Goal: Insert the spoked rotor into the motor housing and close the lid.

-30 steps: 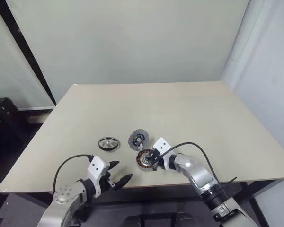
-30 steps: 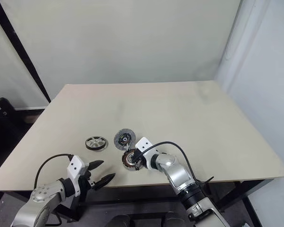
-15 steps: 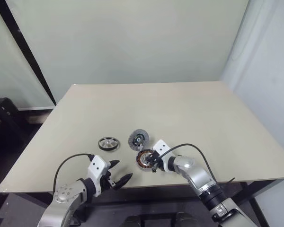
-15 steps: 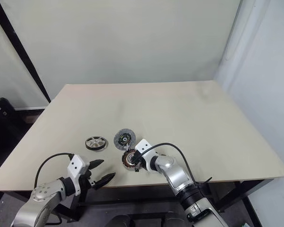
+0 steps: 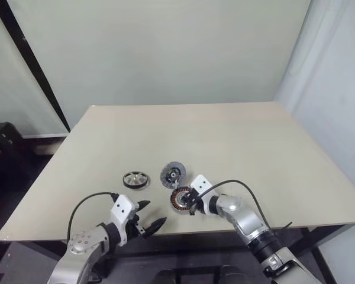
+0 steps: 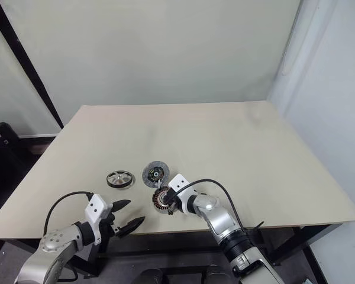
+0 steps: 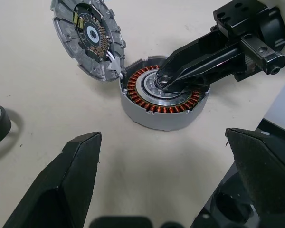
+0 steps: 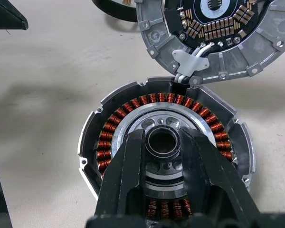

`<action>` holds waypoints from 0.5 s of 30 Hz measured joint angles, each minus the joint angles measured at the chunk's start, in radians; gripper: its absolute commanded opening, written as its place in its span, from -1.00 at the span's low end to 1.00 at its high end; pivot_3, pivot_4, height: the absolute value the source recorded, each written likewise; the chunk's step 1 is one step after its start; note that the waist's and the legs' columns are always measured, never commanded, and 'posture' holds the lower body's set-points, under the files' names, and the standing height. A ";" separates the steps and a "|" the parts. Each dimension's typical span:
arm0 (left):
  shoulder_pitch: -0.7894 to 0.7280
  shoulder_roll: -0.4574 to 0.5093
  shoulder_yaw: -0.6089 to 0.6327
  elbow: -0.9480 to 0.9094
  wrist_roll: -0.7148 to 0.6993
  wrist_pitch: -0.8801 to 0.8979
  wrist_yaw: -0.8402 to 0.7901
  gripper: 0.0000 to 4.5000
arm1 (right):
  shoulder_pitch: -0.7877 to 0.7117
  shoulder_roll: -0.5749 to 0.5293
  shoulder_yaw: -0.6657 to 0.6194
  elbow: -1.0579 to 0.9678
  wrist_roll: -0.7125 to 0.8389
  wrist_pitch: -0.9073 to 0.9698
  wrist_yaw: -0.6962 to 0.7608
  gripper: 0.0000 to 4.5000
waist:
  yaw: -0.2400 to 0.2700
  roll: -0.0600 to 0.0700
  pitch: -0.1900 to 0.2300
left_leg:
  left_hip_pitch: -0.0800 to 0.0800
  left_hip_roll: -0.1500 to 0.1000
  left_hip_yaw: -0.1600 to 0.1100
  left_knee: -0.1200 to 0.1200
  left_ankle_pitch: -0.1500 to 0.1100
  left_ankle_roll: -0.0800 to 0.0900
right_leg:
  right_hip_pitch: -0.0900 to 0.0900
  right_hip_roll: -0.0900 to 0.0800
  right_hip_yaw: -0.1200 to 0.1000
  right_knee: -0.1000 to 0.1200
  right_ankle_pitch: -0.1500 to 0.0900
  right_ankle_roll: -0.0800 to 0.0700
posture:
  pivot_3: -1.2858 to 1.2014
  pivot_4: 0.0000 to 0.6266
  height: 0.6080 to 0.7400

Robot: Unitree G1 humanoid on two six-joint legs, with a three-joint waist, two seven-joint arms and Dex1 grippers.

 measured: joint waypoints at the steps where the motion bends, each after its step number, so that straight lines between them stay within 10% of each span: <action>1: 0.000 0.000 0.000 0.000 0.000 0.000 0.000 1.00 | 0.000 0.000 -0.001 0.002 0.000 -0.003 0.000 -0.67 | 0.000 0.000 0.000 | 0.000 0.000 0.000 0.000 0.000 0.000 | 0.000 0.000 0.000 0.000 0.000 0.000 | 0.03 -1.00 1.00; 15: -0.003 -0.002 -0.007 0.000 0.000 0.000 0.000 1.00 | -0.004 -0.001 -0.001 0.011 -0.002 -0.012 0.000 -0.67 | 0.000 0.000 0.000 | 0.000 0.000 0.000 0.000 0.000 0.000 | 0.000 0.000 0.000 0.000 0.000 0.000 | 0.03 -1.00 1.00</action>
